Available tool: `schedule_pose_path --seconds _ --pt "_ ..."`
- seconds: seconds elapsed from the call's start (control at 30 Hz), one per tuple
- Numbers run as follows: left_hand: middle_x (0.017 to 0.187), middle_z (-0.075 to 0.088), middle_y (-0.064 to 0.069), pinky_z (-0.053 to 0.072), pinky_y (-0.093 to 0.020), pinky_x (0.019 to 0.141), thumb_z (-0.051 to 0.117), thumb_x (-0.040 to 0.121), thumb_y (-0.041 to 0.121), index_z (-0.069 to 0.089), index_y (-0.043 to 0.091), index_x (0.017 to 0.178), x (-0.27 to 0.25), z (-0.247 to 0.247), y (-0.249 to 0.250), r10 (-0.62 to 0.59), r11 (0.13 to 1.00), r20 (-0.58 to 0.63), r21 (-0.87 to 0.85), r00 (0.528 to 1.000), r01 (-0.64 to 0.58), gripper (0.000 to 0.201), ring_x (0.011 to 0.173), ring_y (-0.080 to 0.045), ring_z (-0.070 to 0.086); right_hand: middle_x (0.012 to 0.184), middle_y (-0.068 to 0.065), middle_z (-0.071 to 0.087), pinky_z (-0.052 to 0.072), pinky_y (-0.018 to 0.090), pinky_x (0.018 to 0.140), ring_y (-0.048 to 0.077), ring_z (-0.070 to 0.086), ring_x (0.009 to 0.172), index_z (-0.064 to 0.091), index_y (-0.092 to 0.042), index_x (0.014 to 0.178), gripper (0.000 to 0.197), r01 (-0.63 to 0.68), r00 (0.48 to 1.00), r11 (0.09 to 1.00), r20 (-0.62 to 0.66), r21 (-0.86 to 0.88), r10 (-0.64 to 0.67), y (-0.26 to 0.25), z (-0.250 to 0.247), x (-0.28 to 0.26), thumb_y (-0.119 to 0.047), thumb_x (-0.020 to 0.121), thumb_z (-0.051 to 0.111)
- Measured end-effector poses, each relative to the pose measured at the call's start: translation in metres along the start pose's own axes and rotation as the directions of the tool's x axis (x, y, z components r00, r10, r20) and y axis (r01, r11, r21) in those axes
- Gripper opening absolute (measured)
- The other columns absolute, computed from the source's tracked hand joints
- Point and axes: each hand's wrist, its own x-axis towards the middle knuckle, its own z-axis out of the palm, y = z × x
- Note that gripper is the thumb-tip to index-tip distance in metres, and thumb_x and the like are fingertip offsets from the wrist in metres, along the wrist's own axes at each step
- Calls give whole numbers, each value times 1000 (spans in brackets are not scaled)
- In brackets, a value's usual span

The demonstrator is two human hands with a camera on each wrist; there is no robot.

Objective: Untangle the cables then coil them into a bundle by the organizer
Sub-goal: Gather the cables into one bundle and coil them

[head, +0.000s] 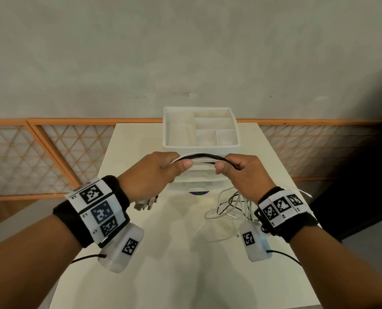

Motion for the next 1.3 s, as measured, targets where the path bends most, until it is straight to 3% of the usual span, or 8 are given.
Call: schedule_pose_path --seconds 0.2,0.37,0.6,0.73,0.83,0.93,1.1,1.3 --pt "51 36 11 31 -26 48 50 97 48 56 16 72 7 1 -1 -23 998 -178 -63 984 12 41 39 -5 30 58 11 35 27 25 45 14 30 48 77 -39 86 13 -136 989 976 74 170 125 0 -13 -1 -39 83 65" --pt "46 30 11 28 -25 49 52 98 44 55 9 74 12 7 10 -63 958 -321 -286 945 -33 43 41 -11 24 63 15 38 33 24 48 13 34 50 74 -23 86 24 -81 996 989 55 121 75 13 -16 5 -38 94 57" --pt "45 30 12 27 -25 48 54 98 43 56 8 77 18 -8 21 13 955 -370 -270 929 -121 41 40 -12 24 106 -7 57 42 23 83 7 55 94 66 -43 117 47 -125 980 816 58 -565 190 49 -37 -3 -56 73 78" --pt "49 30 11 30 -29 50 55 98 41 58 12 74 19 -16 36 21 935 -386 -320 922 -155 37 44 -13 24 64 -18 37 32 12 58 -4 40 55 41 -49 142 87 -162 963 884 127 -438 239 46 -8 -20 -70 64 74" --pt "52 27 4 31 -30 50 55 98 36 59 10 76 18 -18 54 78 910 -322 -364 944 -199 35 49 -17 22 81 -28 56 39 10 72 -11 54 77 27 -41 152 104 -159 932 902 242 -401 271 54 31 -30 -69 65 77" --pt "51 26 5 32 -25 46 53 100 32 57 9 78 15 -24 75 161 832 -299 -472 940 -293 32 45 -13 21 123 -5 64 46 26 97 22 62 119 26 -37 151 101 -259 930 868 133 -425 342 72 53 -25 -70 69 74" --pt "52 23 5 33 -25 46 52 99 36 58 12 80 12 -45 90 226 770 -293 -530 929 -355 32 43 -11 20 107 5 69 55 33 85 25 67 97 2 -47 153 122 -337 941 830 -125 -444 315 54 51 -8 -78 60 74" --pt "52 24 4 31 -27 46 55 97 34 59 6 80 15 -25 85 208 828 -229 -476 951 -296 33 44 -12 21 94 -13 72 53 16 76 0 66 87 70 -35 101 50 -283 952 930 53 -235 303 29 71 12 -69 65 78"
